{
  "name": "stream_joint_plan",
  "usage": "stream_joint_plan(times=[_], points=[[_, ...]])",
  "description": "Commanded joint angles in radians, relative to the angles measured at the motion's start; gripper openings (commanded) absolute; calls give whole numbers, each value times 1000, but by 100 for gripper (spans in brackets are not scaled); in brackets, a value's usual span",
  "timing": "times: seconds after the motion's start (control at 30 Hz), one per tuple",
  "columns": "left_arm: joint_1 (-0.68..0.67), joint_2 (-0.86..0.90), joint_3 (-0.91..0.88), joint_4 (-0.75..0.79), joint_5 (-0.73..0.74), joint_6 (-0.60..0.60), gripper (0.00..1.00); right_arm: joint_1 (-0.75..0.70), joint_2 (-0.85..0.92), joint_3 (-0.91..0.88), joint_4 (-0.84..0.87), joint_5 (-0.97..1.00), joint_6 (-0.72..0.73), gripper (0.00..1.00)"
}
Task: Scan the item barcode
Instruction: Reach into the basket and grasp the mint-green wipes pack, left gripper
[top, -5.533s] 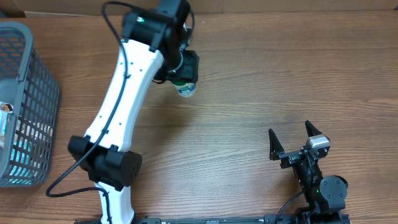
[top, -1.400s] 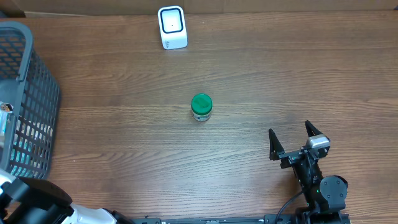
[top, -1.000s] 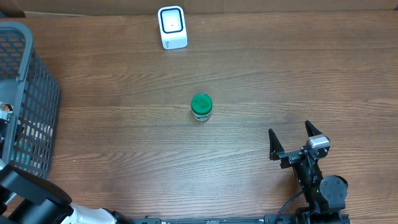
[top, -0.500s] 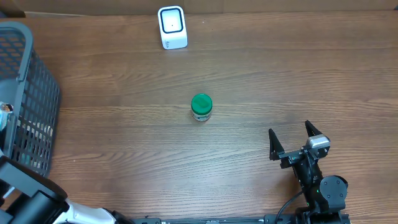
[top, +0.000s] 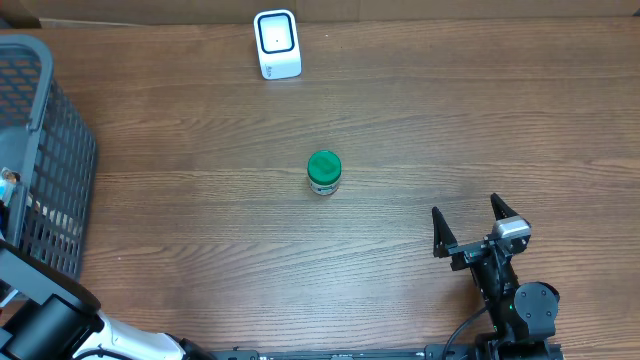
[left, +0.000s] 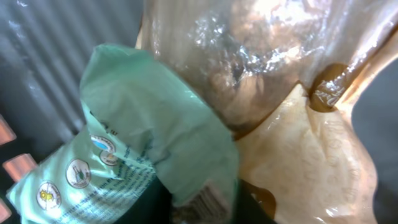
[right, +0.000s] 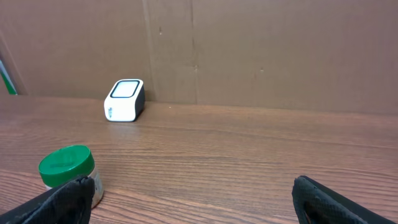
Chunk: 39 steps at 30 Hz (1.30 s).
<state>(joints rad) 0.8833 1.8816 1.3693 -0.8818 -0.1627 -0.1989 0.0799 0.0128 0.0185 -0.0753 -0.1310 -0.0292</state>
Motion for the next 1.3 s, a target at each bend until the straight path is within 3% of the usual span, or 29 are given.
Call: stream_joint_plan(times=[0.0,0.6,0.83,1.27], points=[[8,72,-20,-13,-8,5,5,-2,-10,-11,5,-5,3,100],[-21,50,324,-316,30,1,4,-2,-10,-11,5,-5,3,100],[-27,3,340,-327,73,1,4,-2,-10,-11,5,-5,3,100],[-32,-246,517,-286,323,-37,4,-2,-10,-11,5,-4,3,100]])
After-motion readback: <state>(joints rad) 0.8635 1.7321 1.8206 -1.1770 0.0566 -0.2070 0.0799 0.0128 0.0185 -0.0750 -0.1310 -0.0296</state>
